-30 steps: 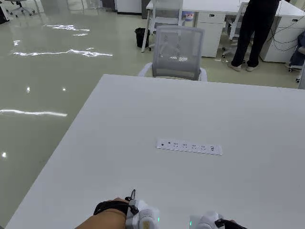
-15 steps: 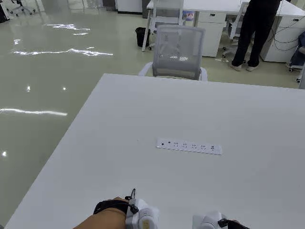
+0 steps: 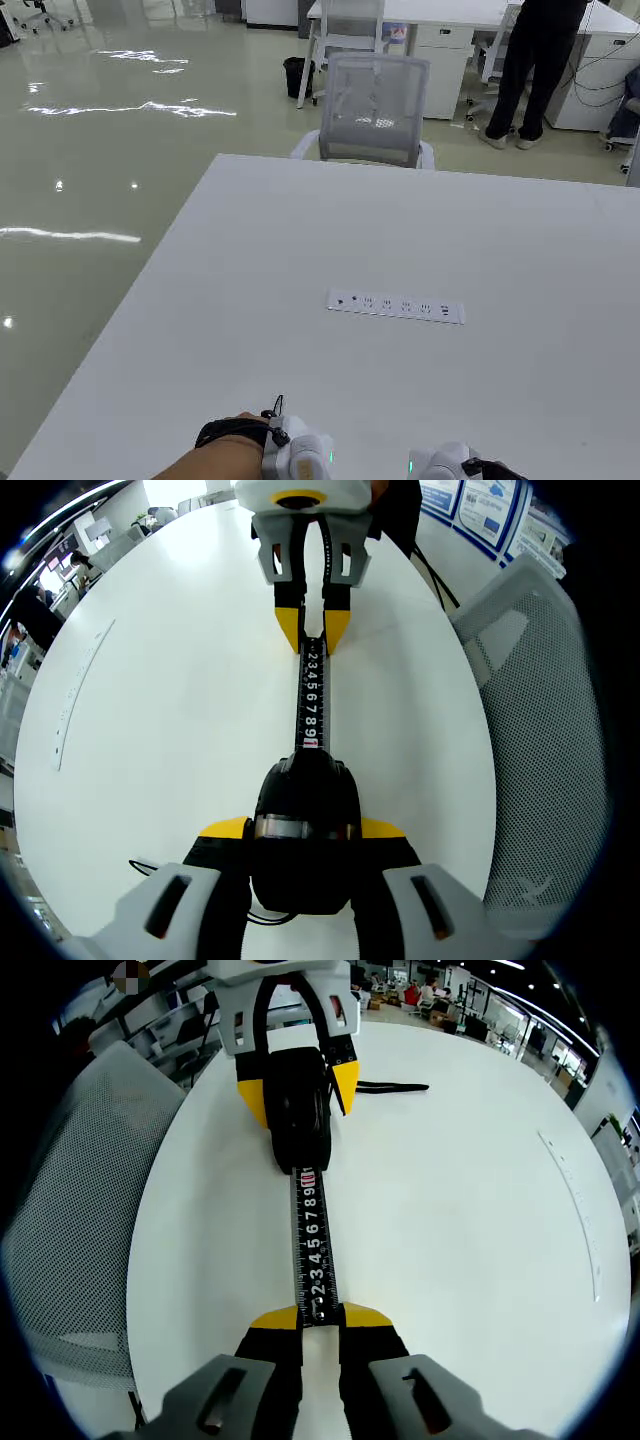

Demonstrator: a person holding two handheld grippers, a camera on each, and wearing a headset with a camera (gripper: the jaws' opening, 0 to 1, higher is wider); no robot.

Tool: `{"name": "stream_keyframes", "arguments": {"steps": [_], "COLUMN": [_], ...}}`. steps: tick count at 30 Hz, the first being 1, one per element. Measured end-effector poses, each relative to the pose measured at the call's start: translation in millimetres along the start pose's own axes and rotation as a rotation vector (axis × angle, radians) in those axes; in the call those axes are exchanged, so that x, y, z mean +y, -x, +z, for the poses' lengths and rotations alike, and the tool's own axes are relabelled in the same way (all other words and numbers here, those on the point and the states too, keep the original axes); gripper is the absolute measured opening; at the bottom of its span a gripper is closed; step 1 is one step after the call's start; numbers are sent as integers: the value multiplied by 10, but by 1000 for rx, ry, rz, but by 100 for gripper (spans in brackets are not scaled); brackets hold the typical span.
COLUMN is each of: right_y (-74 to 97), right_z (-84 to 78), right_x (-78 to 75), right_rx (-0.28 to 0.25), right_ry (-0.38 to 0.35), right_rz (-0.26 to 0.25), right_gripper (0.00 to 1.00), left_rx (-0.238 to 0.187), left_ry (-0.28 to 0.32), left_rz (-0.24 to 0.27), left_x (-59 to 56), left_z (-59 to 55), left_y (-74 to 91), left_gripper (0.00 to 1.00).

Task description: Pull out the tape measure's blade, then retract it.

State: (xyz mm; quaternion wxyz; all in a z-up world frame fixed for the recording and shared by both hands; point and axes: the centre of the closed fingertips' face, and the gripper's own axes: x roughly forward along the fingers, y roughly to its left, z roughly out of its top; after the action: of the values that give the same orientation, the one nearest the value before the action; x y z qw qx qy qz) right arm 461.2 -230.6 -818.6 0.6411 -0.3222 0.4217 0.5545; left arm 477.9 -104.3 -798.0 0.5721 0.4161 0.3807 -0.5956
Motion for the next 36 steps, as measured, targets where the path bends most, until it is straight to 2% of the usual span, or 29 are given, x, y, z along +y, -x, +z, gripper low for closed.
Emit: {"name": "stream_keyframes", "arguments": {"steps": [36], "right_y": [84], "right_z": [-147], "right_x": [6], "right_rx": [11], "right_ry": [0], "right_rz": [-1], "right_gripper": [11], "left_rx": [0], "left_ry": [3], "left_rz": [2], "left_x": [-7], "left_z": [0], "left_y": [-3], "left_gripper": [34]}}
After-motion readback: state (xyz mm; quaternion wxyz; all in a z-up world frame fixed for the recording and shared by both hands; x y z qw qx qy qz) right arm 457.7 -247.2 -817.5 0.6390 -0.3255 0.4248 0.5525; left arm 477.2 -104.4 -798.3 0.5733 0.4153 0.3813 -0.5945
